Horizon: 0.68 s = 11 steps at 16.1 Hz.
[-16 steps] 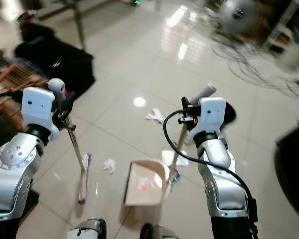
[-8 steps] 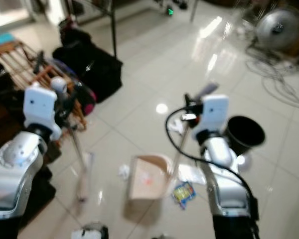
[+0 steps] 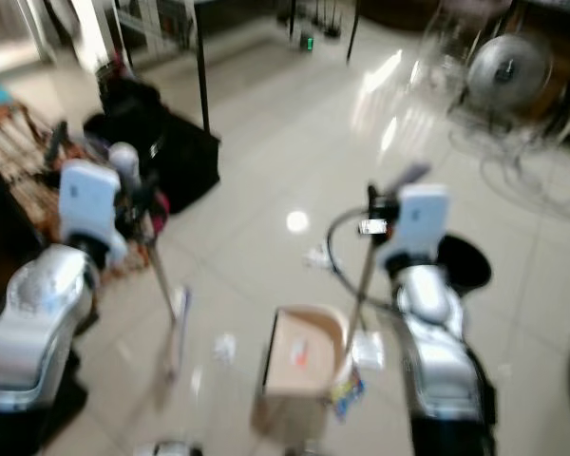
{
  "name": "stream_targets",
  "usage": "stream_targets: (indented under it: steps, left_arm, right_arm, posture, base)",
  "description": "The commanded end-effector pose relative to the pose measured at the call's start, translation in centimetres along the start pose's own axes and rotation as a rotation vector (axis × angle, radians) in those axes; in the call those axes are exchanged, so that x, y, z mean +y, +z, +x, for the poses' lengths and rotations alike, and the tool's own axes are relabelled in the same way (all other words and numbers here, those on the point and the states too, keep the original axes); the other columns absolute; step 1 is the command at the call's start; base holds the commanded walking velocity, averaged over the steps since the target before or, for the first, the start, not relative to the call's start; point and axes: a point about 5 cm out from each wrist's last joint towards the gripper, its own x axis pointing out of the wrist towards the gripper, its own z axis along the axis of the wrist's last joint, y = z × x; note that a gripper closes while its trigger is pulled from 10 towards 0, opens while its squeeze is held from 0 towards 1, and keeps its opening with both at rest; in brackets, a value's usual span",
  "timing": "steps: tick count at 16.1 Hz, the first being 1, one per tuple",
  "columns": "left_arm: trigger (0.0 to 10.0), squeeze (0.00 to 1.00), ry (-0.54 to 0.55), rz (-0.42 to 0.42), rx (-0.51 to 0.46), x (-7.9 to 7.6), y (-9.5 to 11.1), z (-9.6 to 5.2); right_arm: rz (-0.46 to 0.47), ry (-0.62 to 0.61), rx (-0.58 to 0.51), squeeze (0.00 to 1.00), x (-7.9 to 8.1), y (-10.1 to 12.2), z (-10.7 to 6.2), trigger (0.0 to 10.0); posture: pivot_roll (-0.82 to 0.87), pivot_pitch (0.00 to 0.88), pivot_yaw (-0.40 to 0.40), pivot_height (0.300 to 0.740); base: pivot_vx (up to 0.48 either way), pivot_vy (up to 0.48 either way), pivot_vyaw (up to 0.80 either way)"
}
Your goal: Sweep floor
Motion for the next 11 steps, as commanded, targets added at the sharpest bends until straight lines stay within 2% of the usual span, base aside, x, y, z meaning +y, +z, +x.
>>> stream_targets:
  steps: [1, 11]
  left_arm:
    - [10.0, 0.00, 0.007, 0.024, -0.031, 0.13, 0.50, 0.09]
    - [10.0, 0.00, -0.007, 0.021, -0.038, 0.13, 0.07, 0.87]
  right_arm:
    - [0.013, 0.005, -0.047, 0.00, -0.09, 0.82, 0.11, 10.0]
    - [0.007, -0.004, -0.054, 0.00, -0.24, 0.62, 0.96, 10.0]
  posture:
    - [0.07, 0.094, -0.070, 0.740]
    - [0.05, 0.048, -0.072, 0.740]
  base:
    - [0.322, 0.000, 0.00]
    - [0.334, 0.000, 0.00]
